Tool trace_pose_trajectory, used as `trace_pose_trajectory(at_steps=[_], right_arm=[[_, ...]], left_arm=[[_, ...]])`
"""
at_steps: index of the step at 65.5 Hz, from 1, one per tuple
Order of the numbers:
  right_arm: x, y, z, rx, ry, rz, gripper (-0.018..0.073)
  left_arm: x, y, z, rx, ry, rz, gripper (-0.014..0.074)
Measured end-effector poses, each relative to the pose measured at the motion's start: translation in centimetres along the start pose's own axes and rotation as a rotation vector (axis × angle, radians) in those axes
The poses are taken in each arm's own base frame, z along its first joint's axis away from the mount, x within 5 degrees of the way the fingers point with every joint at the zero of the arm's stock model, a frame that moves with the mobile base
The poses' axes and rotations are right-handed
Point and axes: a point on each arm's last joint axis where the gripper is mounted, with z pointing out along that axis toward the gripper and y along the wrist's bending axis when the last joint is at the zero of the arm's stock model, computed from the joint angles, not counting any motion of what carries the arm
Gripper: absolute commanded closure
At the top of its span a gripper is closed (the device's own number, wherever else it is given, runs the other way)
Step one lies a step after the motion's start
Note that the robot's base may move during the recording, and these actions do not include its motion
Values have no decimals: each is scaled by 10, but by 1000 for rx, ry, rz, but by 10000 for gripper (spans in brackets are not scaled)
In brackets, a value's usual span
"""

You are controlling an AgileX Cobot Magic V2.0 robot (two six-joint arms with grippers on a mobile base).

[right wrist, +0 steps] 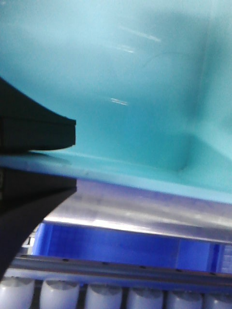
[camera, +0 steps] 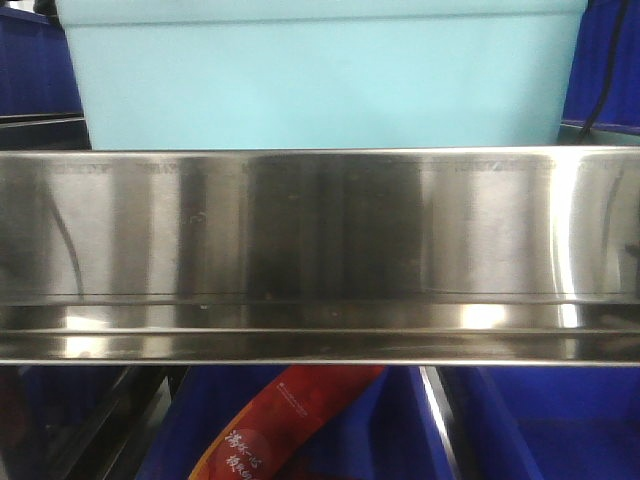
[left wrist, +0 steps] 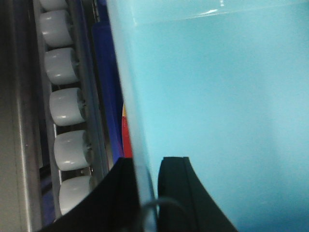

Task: Fetch blue bin and place on conveyor start
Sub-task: 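Lift the light-blue bin up and pull it off the shelf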

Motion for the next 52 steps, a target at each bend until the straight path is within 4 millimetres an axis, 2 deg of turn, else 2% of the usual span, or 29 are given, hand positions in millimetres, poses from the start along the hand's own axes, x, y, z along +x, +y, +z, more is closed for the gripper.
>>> trace_pose_trajectory(at_steps=[7,15,30,41,45,52], right_arm=[[2,1,-7,1,5,-3,712],[6,3,-31,-6,-40,-6,712],[22,9,-103,-30,-195,-27,712],[40,18,-145,-56,-289,-56,712],[43,20,-153,-64,-305,-62,712],[46,21,-158,-69,-315,-65,712]], left_arm=[[2,0,-7,8,-1,-14,708],[5,0,-27,21,-19,-25,708],[17,-3,-89,50,-134,-36,708],[32,0,-137,69,-226,-75,708],[35,2,-146,64,-241,-76,708],[37,3,-149,58,-244,-75,708]])
